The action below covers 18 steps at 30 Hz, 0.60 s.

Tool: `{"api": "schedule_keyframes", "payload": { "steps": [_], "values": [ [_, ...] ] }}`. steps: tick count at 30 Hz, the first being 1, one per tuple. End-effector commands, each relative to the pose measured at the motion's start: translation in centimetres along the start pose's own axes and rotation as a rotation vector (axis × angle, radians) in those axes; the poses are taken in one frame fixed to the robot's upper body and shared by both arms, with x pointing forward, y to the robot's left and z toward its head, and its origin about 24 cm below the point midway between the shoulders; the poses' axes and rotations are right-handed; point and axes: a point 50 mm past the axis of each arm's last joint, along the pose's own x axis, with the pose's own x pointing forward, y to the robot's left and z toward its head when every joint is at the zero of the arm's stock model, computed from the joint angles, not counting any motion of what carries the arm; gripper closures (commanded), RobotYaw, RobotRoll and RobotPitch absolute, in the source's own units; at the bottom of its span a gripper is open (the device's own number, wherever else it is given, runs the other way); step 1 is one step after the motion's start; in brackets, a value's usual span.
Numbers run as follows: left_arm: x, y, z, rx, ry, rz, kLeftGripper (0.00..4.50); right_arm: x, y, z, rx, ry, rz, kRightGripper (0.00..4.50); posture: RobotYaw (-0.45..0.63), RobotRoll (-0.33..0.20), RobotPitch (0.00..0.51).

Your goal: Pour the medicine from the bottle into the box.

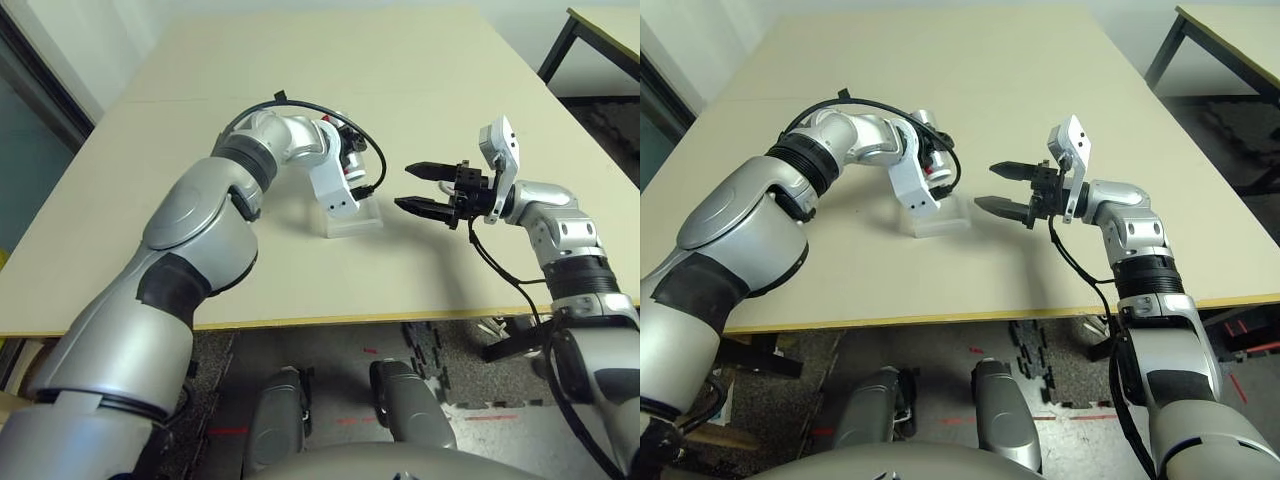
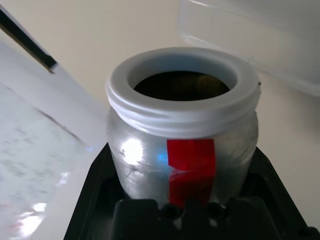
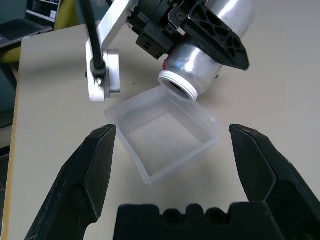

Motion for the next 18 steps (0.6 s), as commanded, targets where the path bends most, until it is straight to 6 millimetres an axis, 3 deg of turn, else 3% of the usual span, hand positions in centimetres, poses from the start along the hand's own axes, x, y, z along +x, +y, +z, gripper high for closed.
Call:
{"api": "schedule_keyframes", "payload": {
  "steps": [1,3,5,9,14,18],
  "values": [
    [-0.5,-0.6,-0.8,-0.706,-0.126,-0.081,1.83,-0.3,-0.2,0.0,0.010,-0.017,-0.020,0.00,-0.26,0.000,0.084],
    [-1.0,-0.7,-1.4,-1.024,-0.237,-0.091,1.83,-0.2,-0.2,0.0,0.009,-0.019,-0.021,0.00,-0.26,0.000,0.080],
    [-1.5,-0.9,-1.8,-1.178,-0.301,-0.091,1.83,-0.2,-0.2,0.1,0.008,-0.021,-0.022,0.00,-0.26,0.000,0.077],
    [-2.2,-3.1,-3.1,-1.700,-0.440,-0.027,1.83,-0.1,-0.2,0.0,0.008,-0.023,-0.023,0.00,-0.26,0.000,0.071],
    [-2.6,-6.2,-3.8,-2.131,-0.454,0.075,1.83,0.1,-0.1,-0.3,0.010,-0.022,-0.018,0.00,-0.24,0.000,0.065],
    [-3.0,-8.3,-3.9,-2.316,-0.423,0.144,1.83,0.3,-0.1,-0.4,0.013,-0.022,-0.014,0.00,-0.23,0.000,0.064]
  ]
}}
